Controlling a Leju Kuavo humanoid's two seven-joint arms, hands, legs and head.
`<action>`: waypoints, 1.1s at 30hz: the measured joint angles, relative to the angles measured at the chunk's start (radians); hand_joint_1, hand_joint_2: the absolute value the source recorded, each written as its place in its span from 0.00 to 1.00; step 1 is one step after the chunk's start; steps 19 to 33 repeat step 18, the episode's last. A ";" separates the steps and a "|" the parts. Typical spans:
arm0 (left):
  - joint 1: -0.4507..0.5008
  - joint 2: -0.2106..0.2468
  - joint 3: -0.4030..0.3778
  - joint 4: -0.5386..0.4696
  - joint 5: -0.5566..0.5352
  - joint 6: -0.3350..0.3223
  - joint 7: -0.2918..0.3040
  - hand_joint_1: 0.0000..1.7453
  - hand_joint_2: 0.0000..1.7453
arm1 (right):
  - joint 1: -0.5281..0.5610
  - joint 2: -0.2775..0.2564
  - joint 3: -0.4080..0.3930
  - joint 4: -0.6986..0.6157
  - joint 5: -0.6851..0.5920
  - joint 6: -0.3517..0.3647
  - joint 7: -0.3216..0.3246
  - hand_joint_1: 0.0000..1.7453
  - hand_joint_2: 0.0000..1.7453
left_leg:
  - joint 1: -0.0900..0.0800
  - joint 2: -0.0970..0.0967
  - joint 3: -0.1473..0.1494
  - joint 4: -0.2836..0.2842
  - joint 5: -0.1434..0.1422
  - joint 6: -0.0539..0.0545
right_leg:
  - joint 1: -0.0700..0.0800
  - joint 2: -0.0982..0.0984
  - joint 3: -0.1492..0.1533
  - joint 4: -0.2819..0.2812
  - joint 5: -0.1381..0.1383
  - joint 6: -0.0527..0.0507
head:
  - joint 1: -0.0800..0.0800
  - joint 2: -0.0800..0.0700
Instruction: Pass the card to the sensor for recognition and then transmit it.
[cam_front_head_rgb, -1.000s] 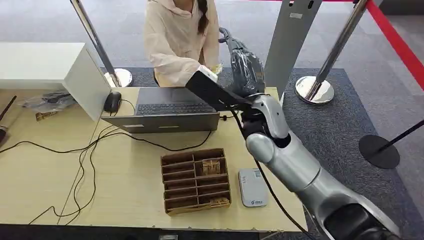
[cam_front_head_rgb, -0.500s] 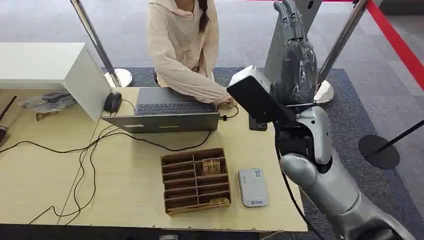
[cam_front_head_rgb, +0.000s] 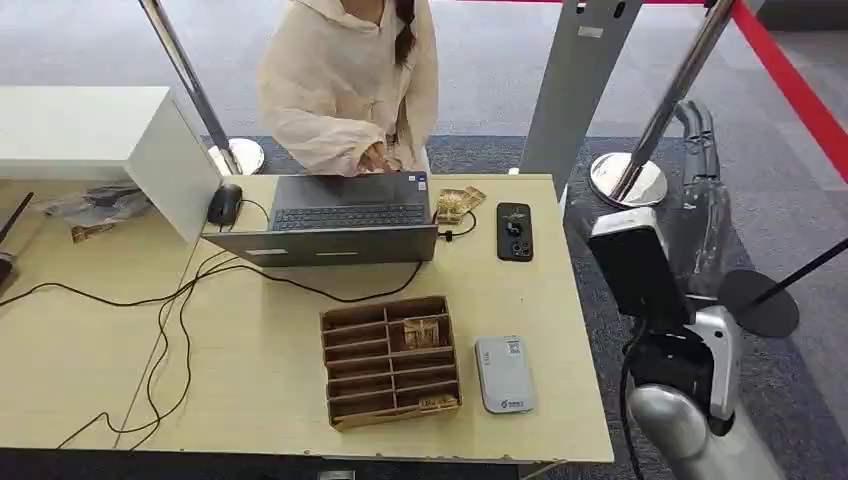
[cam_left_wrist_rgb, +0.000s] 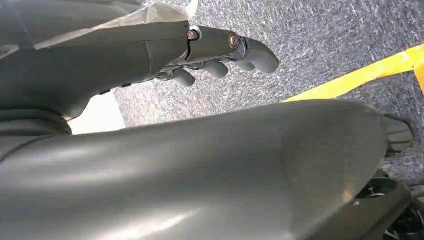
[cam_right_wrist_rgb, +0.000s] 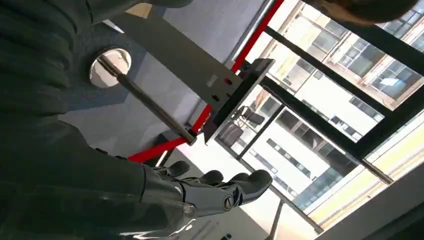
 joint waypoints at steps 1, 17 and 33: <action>-0.001 0.000 0.000 0.000 0.000 0.002 0.000 0.00 0.00 | 0.010 -0.001 -0.007 0.000 0.000 -0.001 -0.004 0.00 1.00 | 0.000 0.000 0.000 0.000 0.000 0.000 | 0.000 0.000 0.000 0.000 0.000 0.000 | 0.000 0.000; -0.004 -0.002 0.000 0.000 0.004 -0.005 -0.018 0.00 0.00 | 0.163 0.015 -0.052 0.126 -0.644 0.096 -0.320 0.00 1.00 | 0.000 0.000 0.000 0.000 0.000 0.000 | 0.000 0.000 0.000 0.000 0.000 0.000 | 0.000 0.000; -0.004 -0.002 0.000 0.000 0.002 -0.008 -0.021 0.00 0.00 | 0.168 0.016 -0.052 0.141 -0.706 0.128 -0.356 0.00 1.00 | 0.000 0.000 0.000 0.000 0.000 0.000 | 0.000 0.000 0.001 0.000 0.000 0.000 | 0.000 0.000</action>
